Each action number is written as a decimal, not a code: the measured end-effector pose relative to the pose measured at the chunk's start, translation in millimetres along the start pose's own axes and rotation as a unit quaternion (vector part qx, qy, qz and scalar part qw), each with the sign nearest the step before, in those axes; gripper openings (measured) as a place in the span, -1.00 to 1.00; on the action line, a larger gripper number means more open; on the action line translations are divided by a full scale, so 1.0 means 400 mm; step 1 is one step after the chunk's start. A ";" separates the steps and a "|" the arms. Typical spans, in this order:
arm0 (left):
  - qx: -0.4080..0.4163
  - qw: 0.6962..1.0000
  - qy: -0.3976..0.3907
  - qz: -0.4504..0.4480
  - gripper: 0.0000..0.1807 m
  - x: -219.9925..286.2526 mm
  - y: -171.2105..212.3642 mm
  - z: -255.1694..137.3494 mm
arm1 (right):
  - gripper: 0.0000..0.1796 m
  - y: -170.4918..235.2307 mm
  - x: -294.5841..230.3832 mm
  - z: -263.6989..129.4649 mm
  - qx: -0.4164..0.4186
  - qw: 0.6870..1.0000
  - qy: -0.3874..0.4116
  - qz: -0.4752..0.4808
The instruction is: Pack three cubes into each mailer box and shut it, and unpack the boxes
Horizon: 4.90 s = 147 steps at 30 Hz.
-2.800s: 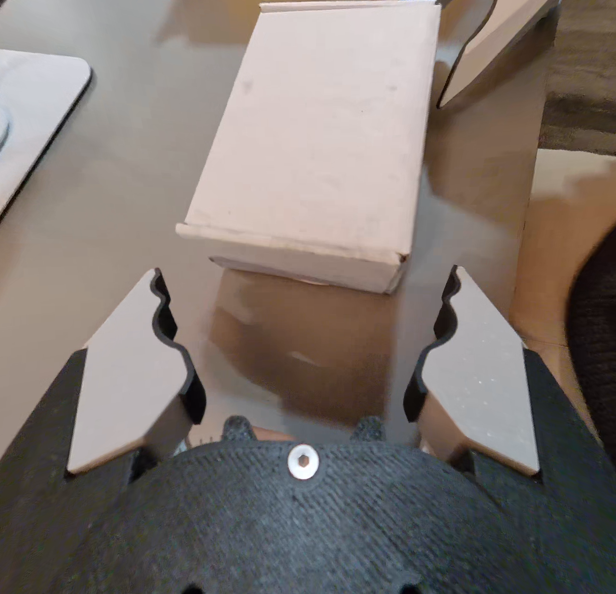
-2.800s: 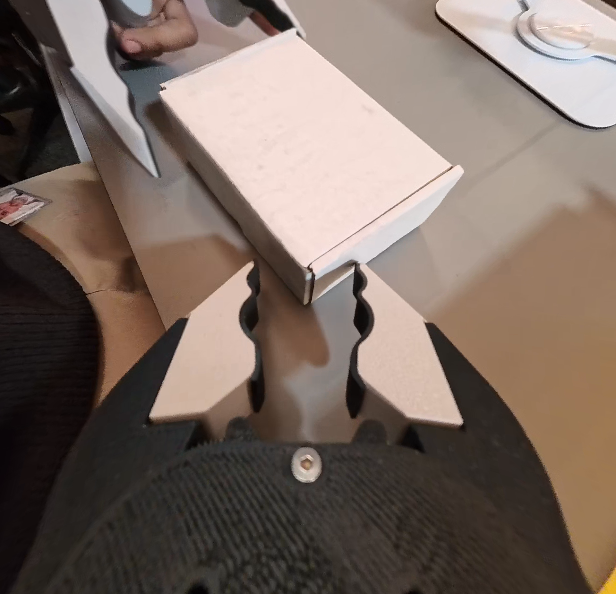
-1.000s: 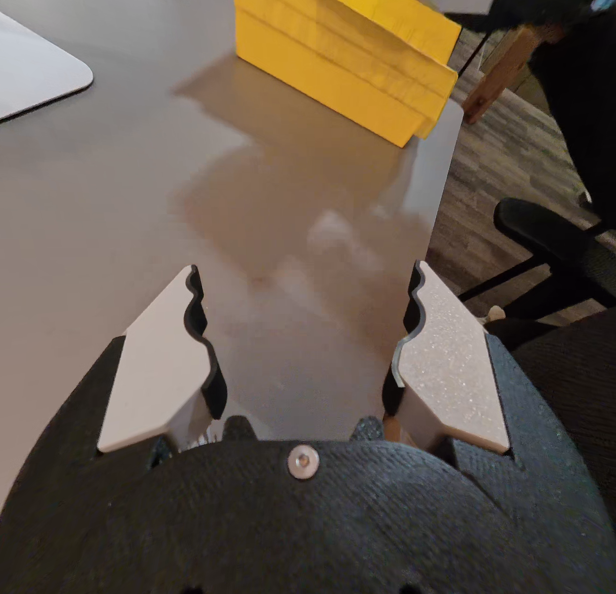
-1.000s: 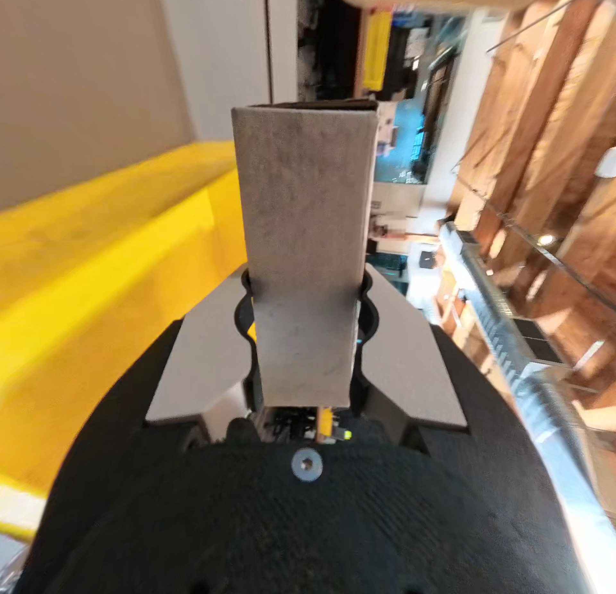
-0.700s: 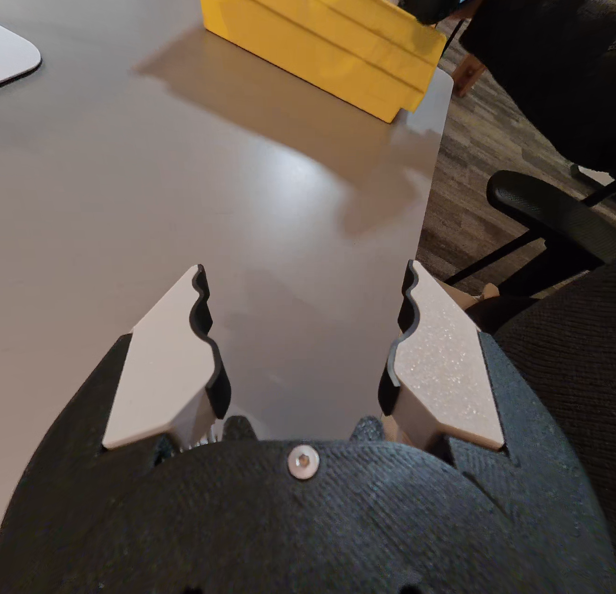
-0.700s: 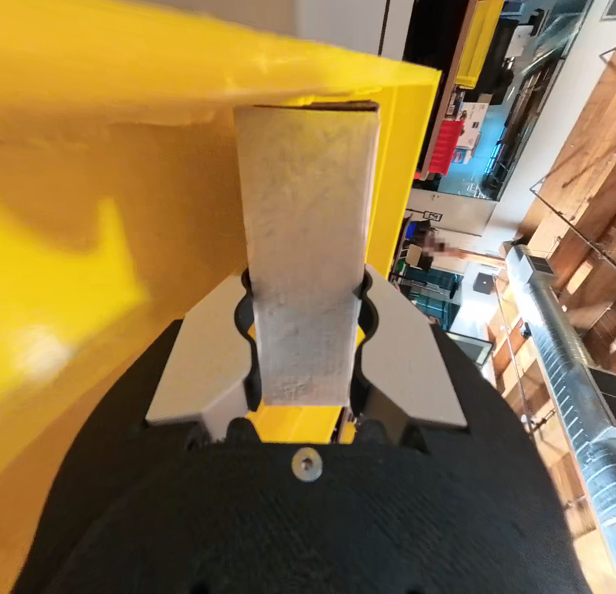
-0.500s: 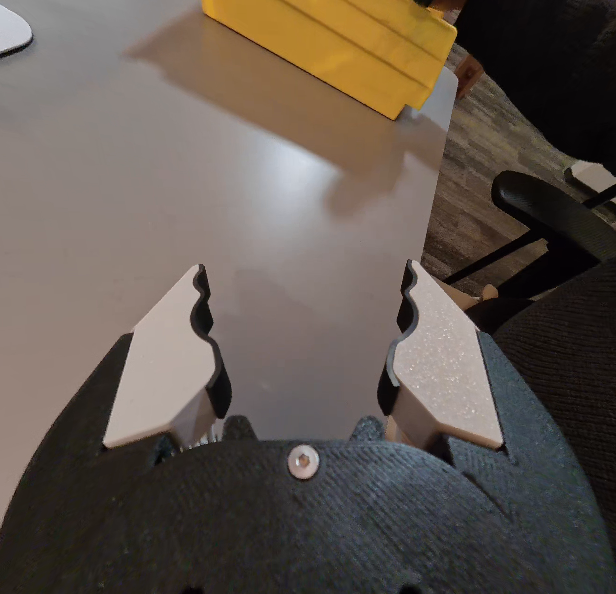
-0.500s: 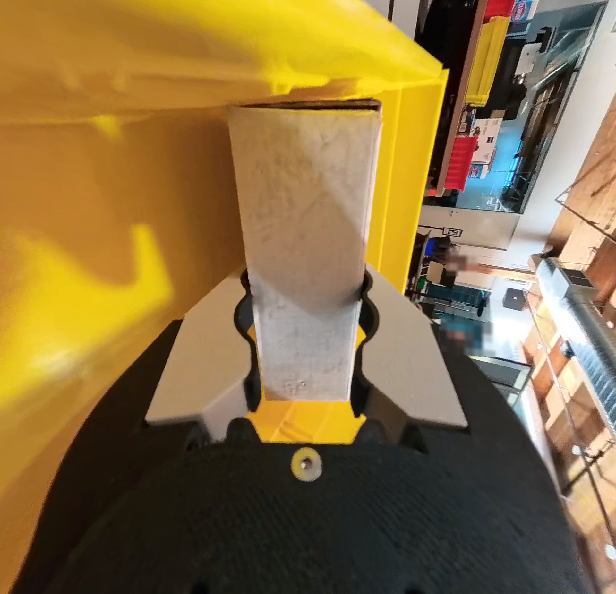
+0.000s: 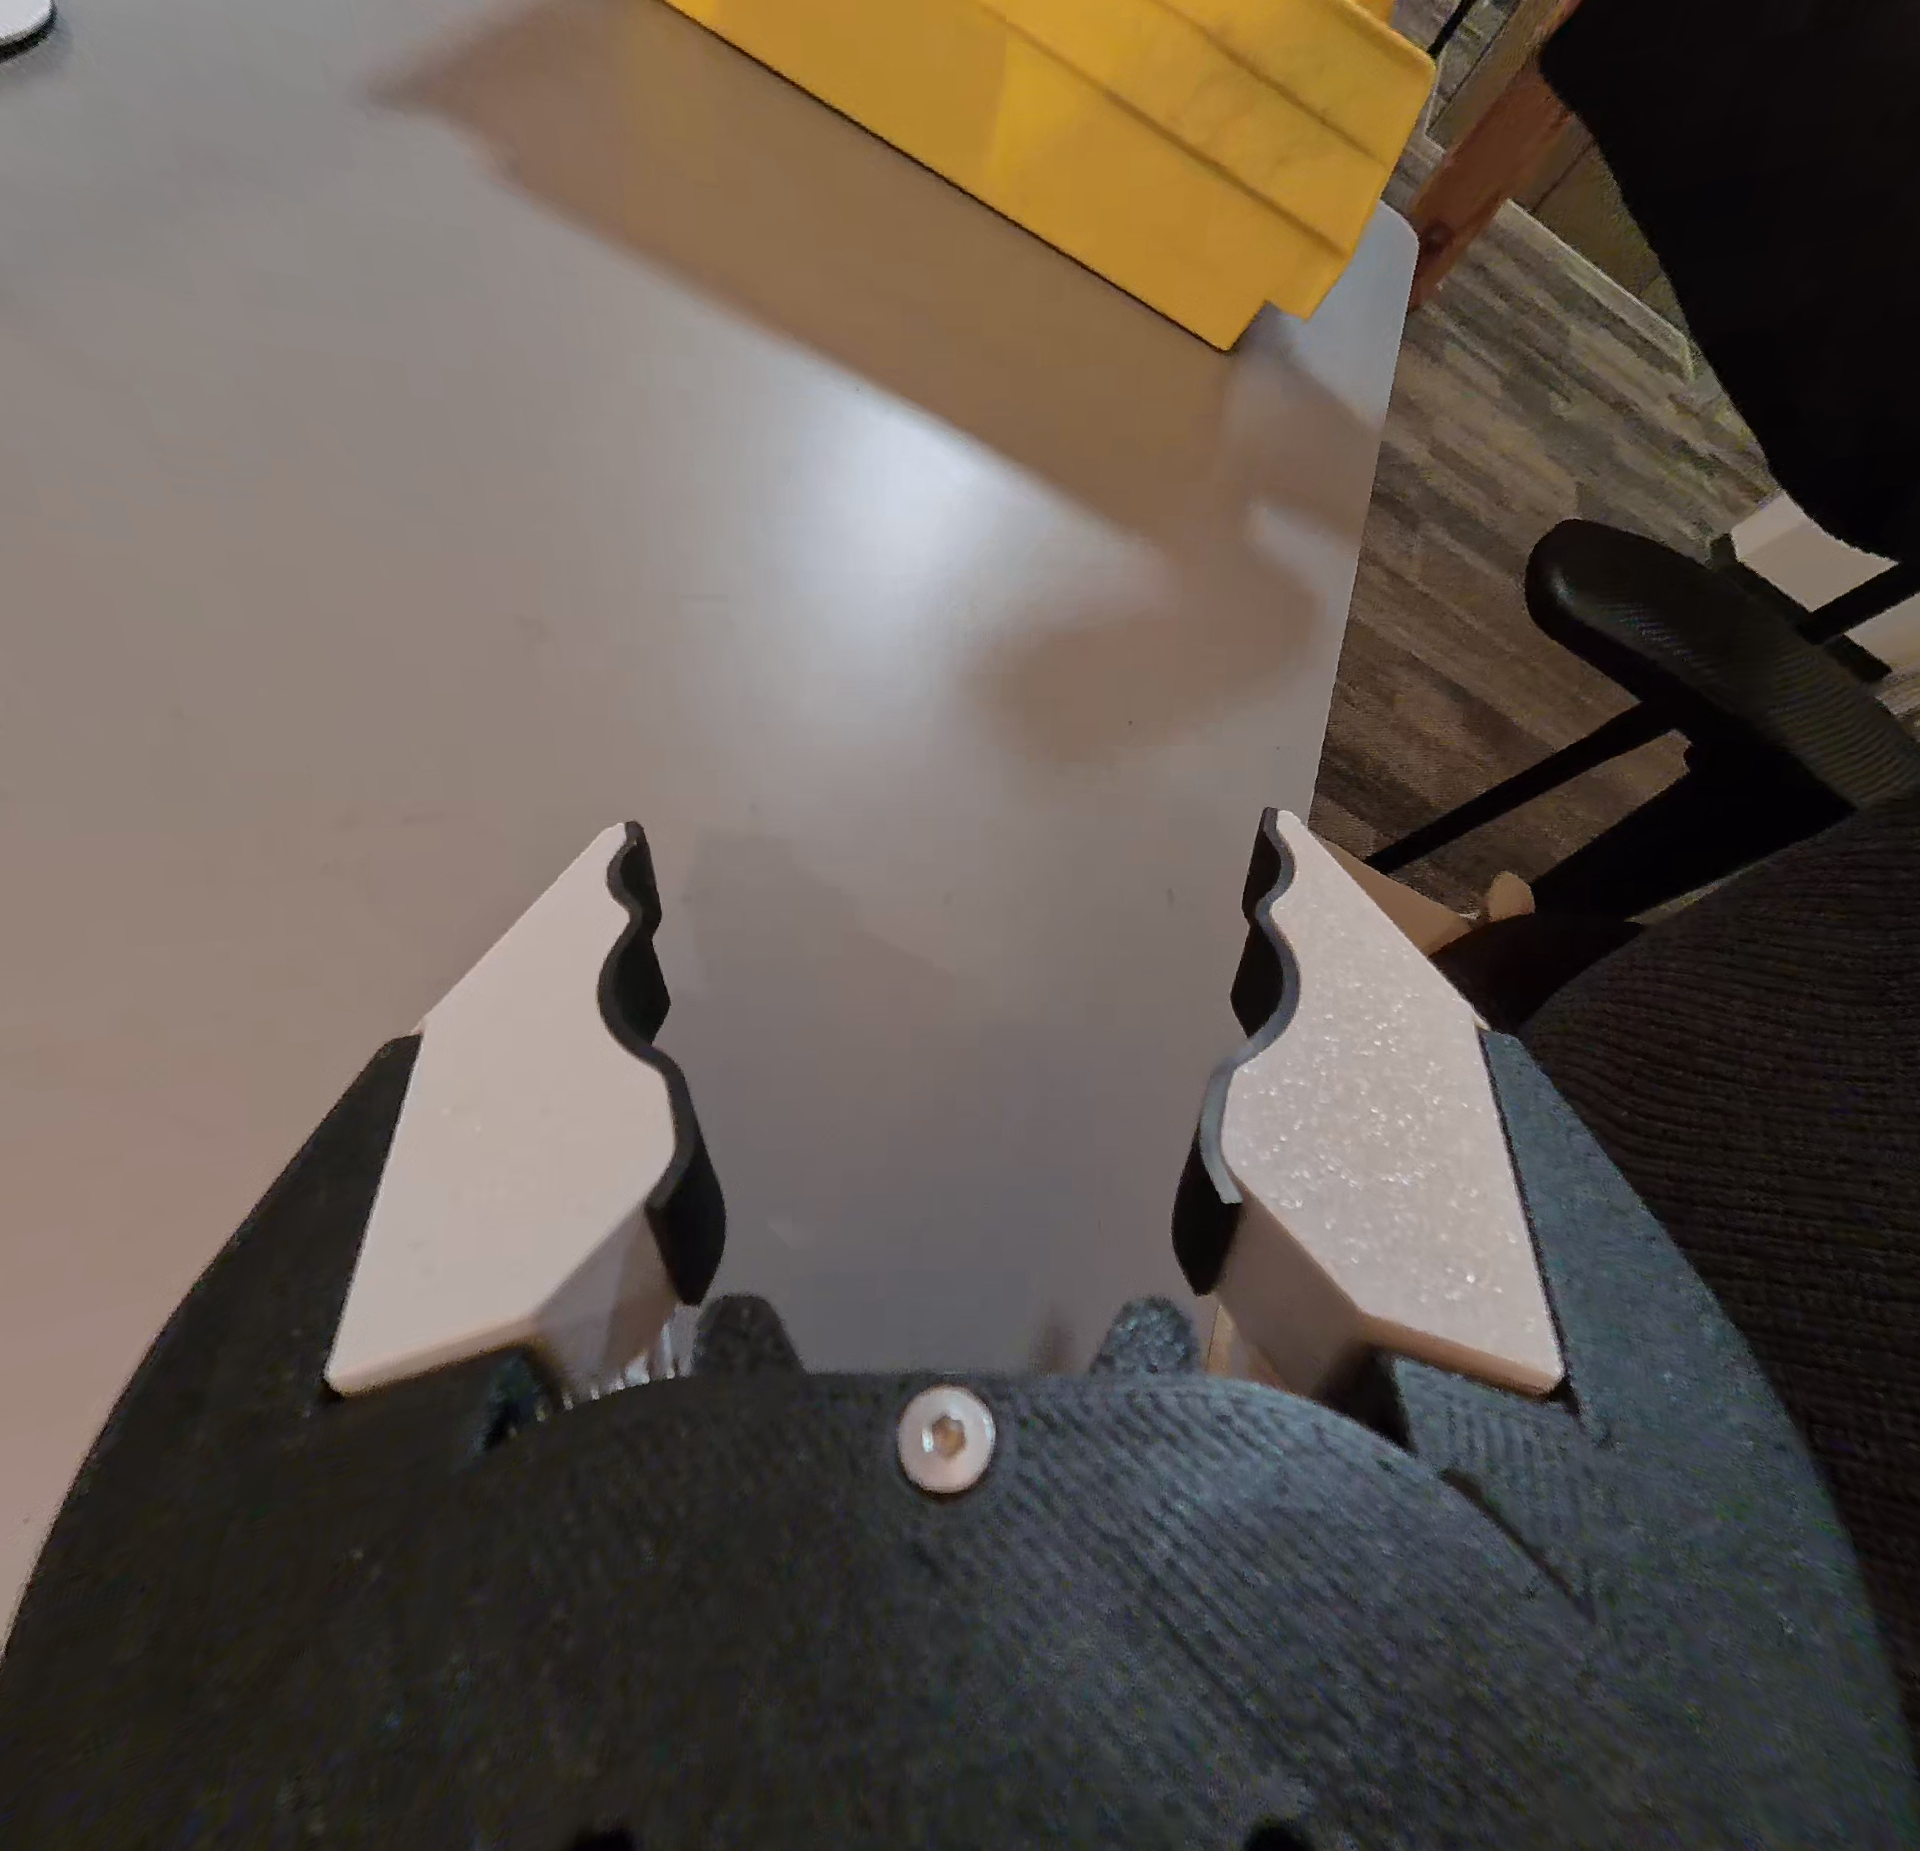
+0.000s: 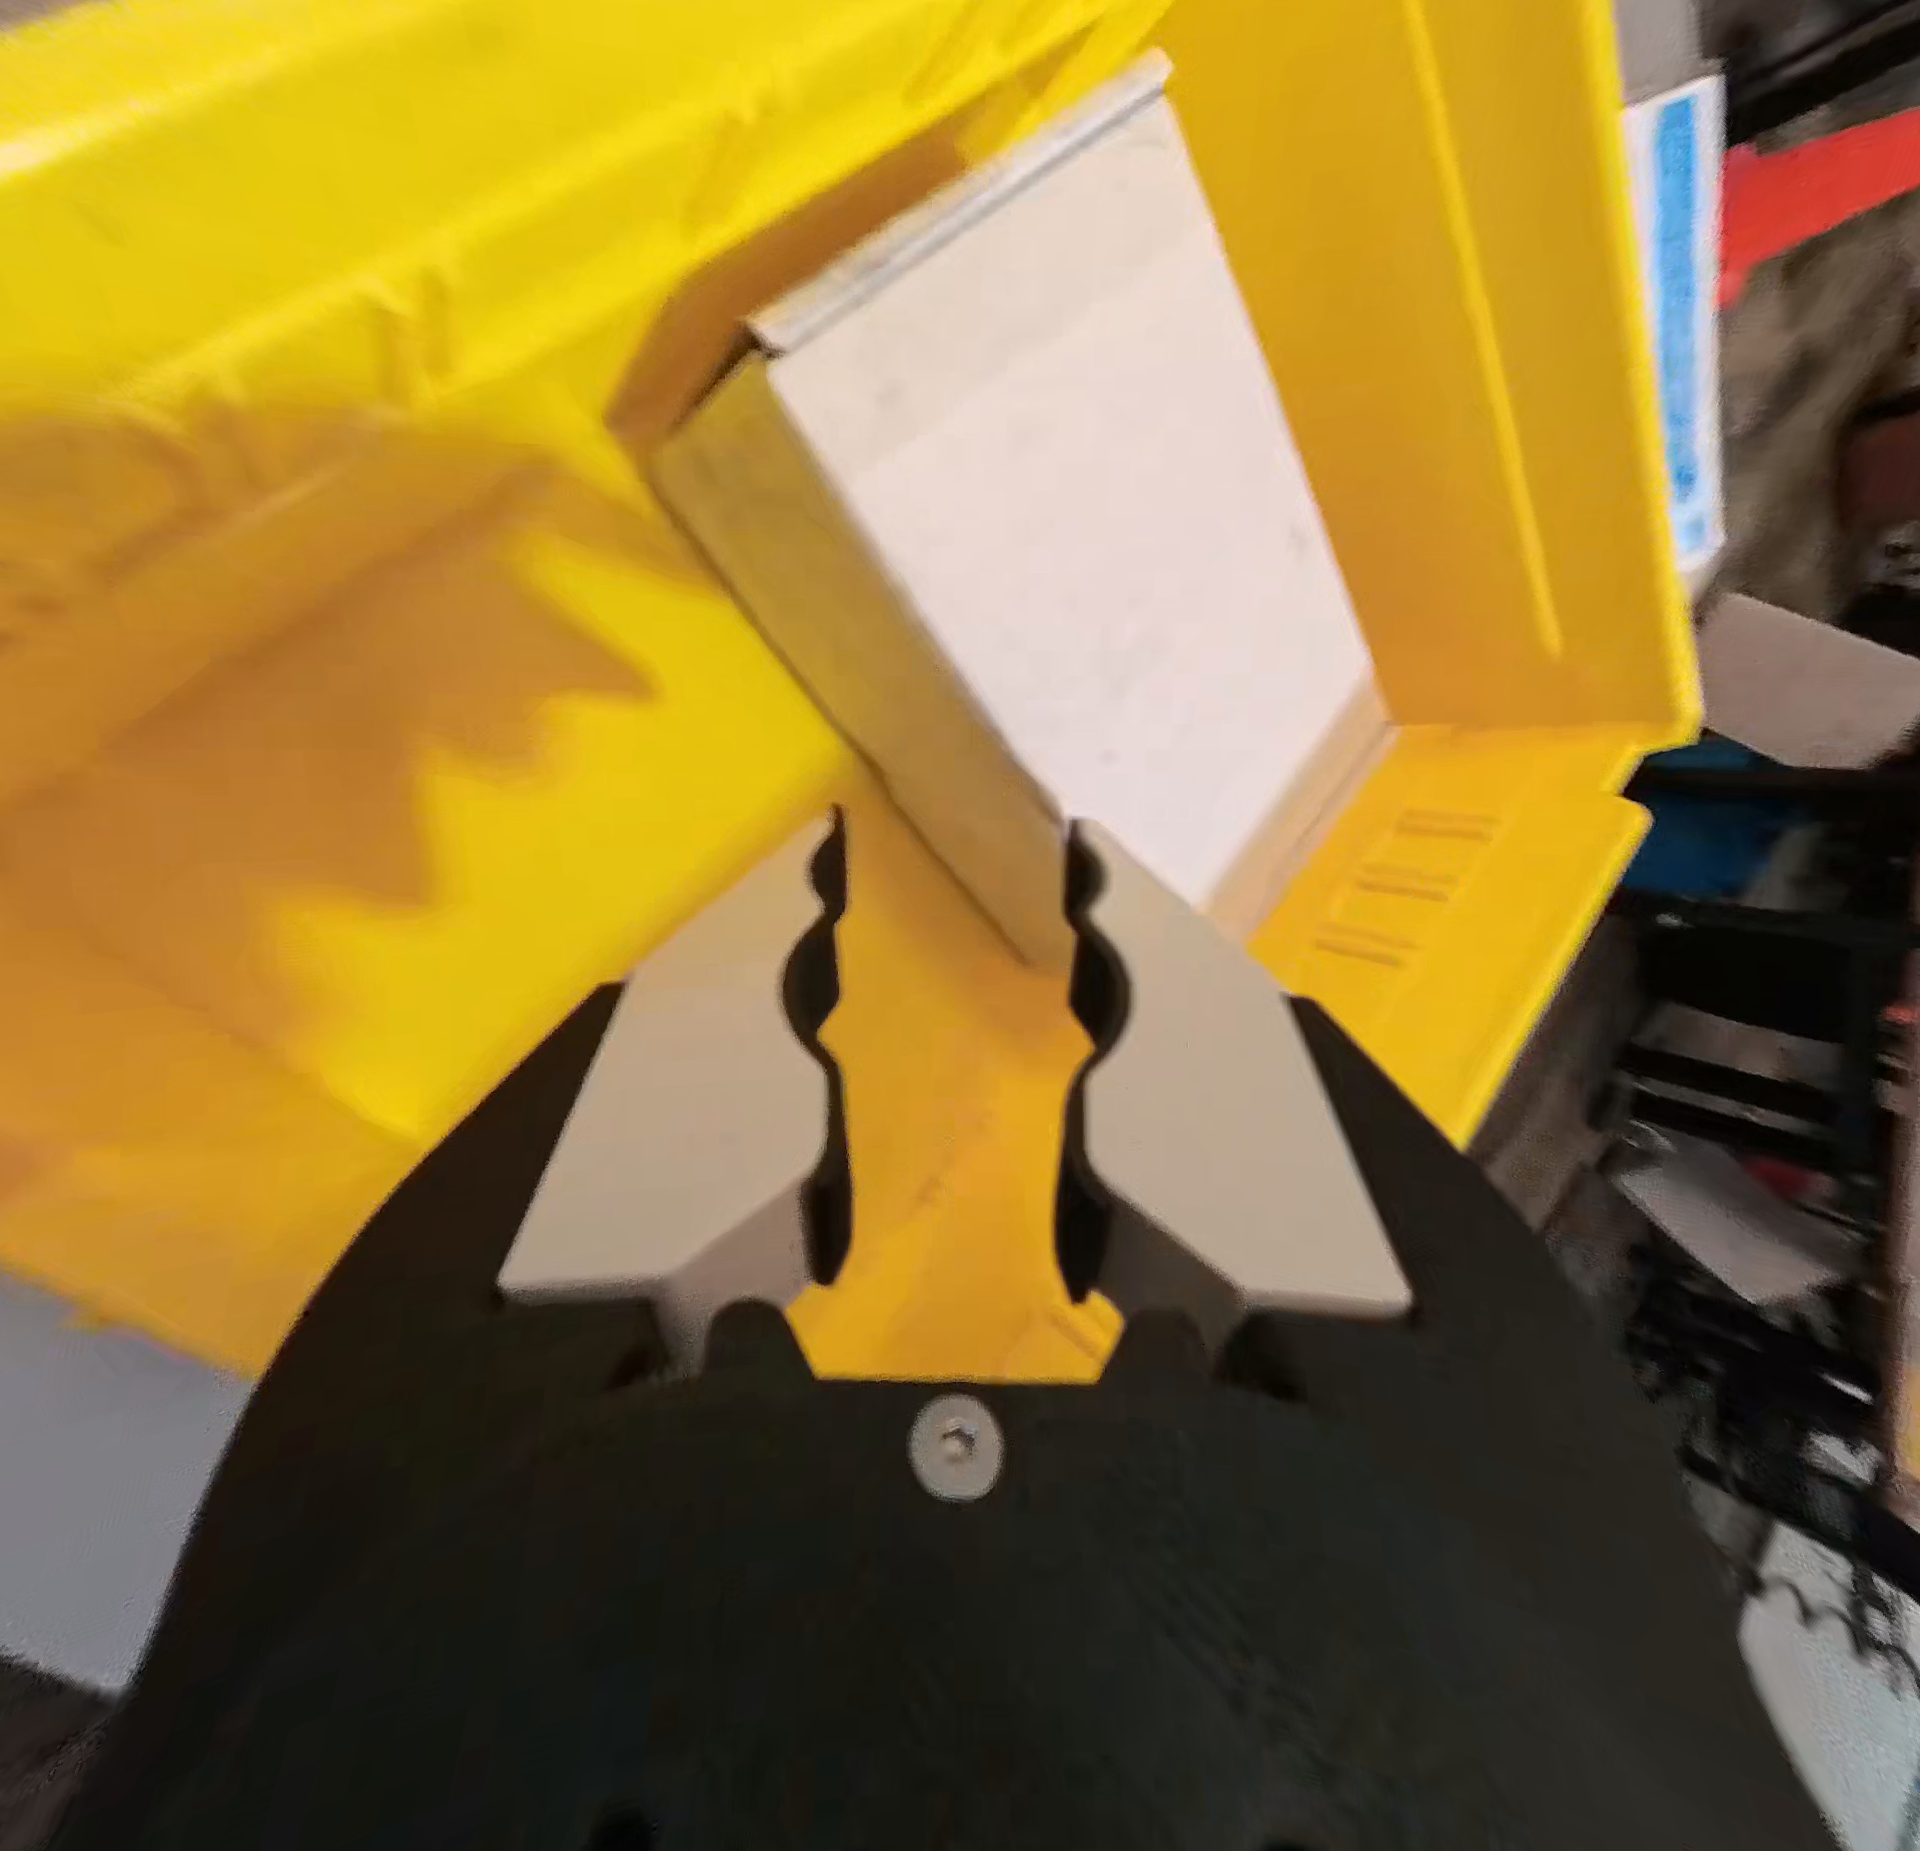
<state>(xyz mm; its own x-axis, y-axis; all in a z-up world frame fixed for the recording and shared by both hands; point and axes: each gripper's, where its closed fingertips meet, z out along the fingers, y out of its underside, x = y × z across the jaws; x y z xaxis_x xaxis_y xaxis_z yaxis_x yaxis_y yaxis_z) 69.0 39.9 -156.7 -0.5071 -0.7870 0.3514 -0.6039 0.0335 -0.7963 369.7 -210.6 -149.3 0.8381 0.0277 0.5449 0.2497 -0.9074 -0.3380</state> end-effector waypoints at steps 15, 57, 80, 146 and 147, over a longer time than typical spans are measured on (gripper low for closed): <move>0.011 1.000 -0.007 0.018 0.23 0.012 -0.027 0.013 | -0.63 -0.030 -0.017 -0.014 0.011 0.997 -0.015 0.076; 0.042 0.999 -0.021 0.024 0.16 0.069 -0.040 -0.006 | -0.35 -0.147 -0.351 -0.136 0.129 0.964 -0.068 0.223; -0.089 0.949 -0.289 0.084 0.44 -0.209 -0.059 -0.686 | 0.01 -0.207 -0.162 -0.439 0.302 0.916 0.071 0.255; -0.438 0.872 -0.026 0.219 0.56 -0.100 -0.028 -0.439 | -0.19 -0.886 -0.540 -0.354 0.541 0.839 0.029 -0.048; -0.438 0.867 -0.017 0.236 0.56 -0.091 -0.015 -0.388 | -0.32 -0.874 -0.553 -0.347 0.541 0.835 0.061 -0.085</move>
<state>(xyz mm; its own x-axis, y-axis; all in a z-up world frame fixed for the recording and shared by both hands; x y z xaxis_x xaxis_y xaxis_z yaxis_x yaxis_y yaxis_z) -4.4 164.1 -88.5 -0.8158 -0.5751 0.0608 -0.5766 0.8008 -0.1618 29.6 42.3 -45.1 0.7070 0.0147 0.7070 0.7068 0.0165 -0.7072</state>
